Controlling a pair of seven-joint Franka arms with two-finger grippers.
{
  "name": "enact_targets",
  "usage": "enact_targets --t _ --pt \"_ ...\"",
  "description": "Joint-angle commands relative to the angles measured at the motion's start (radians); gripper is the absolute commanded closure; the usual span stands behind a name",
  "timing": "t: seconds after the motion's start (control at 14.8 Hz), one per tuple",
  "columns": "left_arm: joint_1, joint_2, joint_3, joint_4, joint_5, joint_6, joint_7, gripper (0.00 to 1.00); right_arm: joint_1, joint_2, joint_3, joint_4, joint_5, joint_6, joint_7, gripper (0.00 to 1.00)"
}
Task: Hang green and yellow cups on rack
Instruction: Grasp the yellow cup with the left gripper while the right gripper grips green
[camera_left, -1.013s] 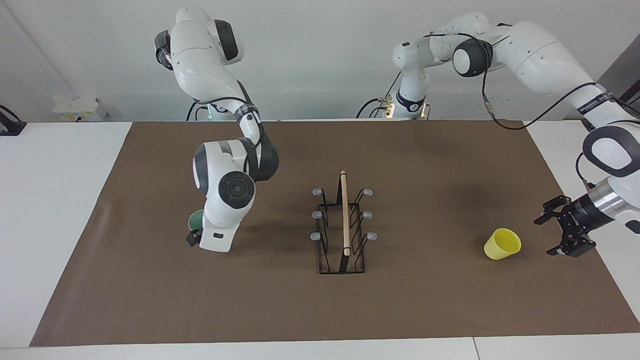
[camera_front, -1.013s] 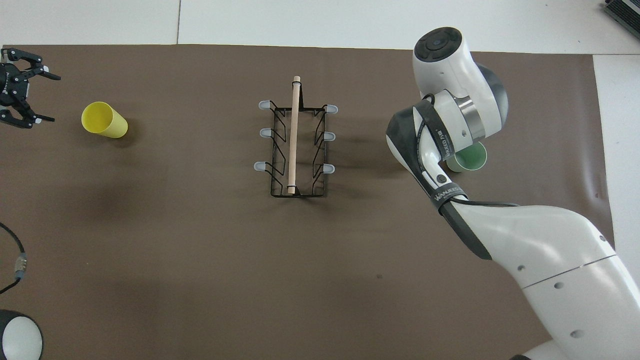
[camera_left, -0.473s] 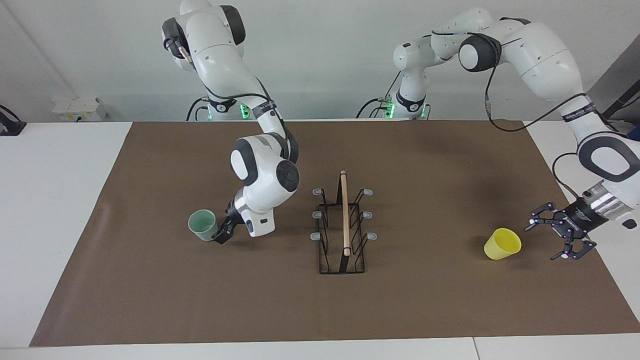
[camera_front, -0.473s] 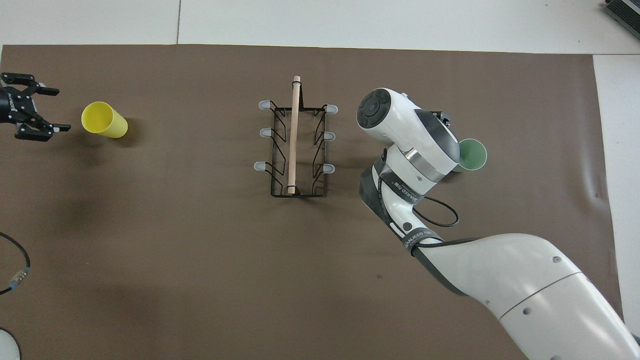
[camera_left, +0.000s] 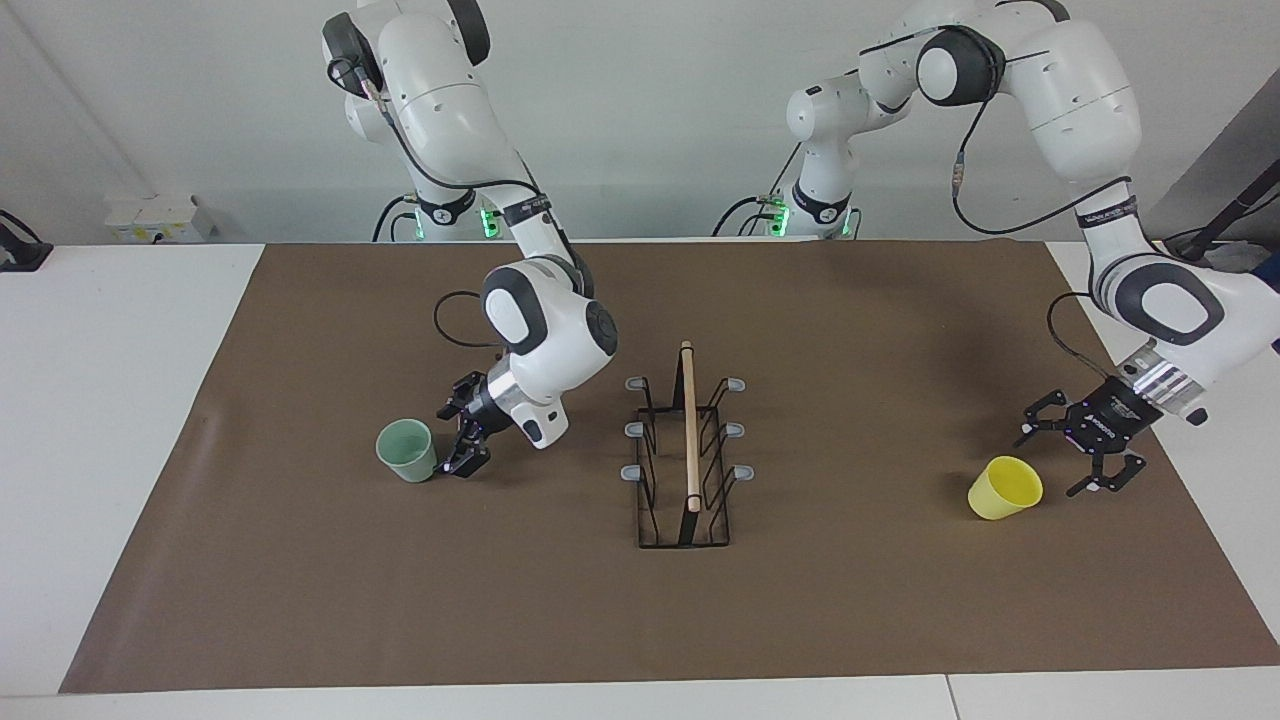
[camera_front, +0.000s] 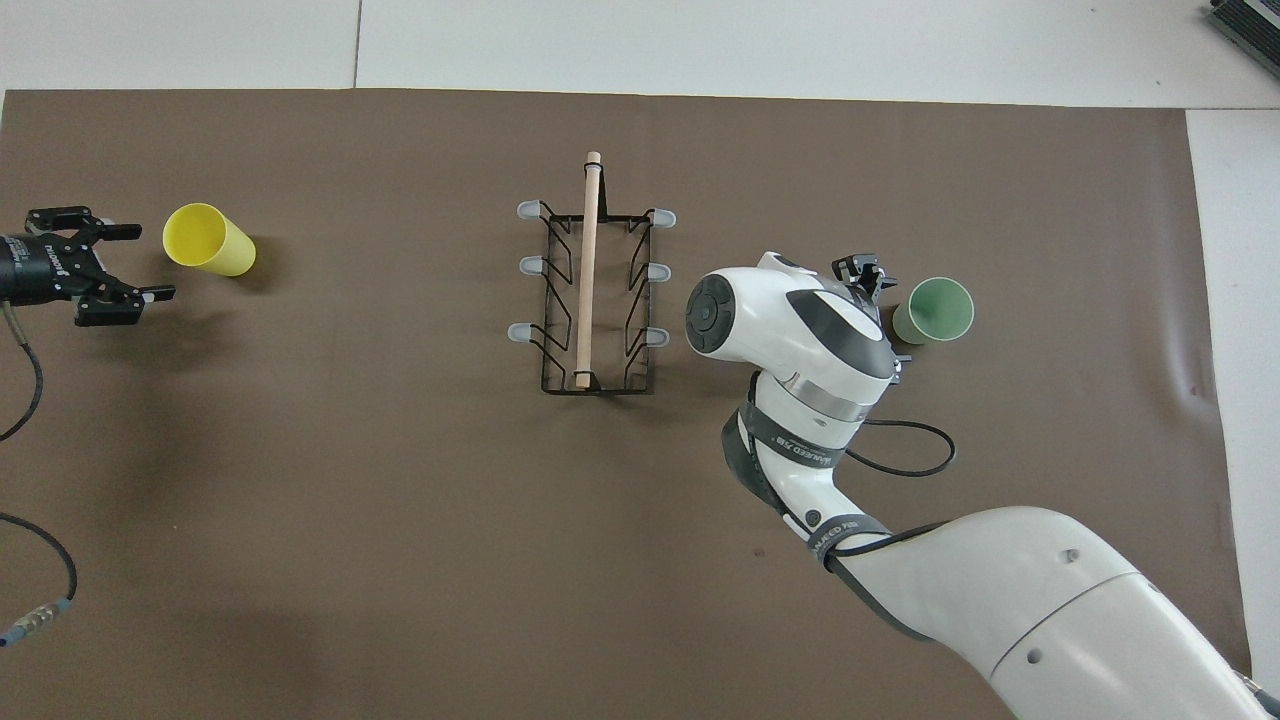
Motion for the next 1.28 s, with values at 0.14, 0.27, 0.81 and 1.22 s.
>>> enact_targets --t 0.14,0.27,0.81,1.22 --pt "-0.029 -0.089 0.0 -0.208 -0.18 0.13 0.136 0.0 -0.019 -0.04 0.004 -0.074 -0.113 0.026 -0.065 0.0" --pt "-0.07 -0.097 0.0 -0.255 -0.285 0.209 0.185 0.0 -0.03 -0.039 0.004 -0.077 -0.123 0.061 -0.067 0.0" --pt "-0.179 -0.081 0.0 -0.271 -0.552 0.373 0.249 0.0 -0.051 -0.029 0.002 -0.115 -0.188 0.109 -0.052 0.0" --pt "-0.21 -0.075 -0.002 -0.262 -0.567 0.427 0.254 0.46 -0.08 -0.04 0.002 -0.17 -0.23 0.138 -0.006 0.54"
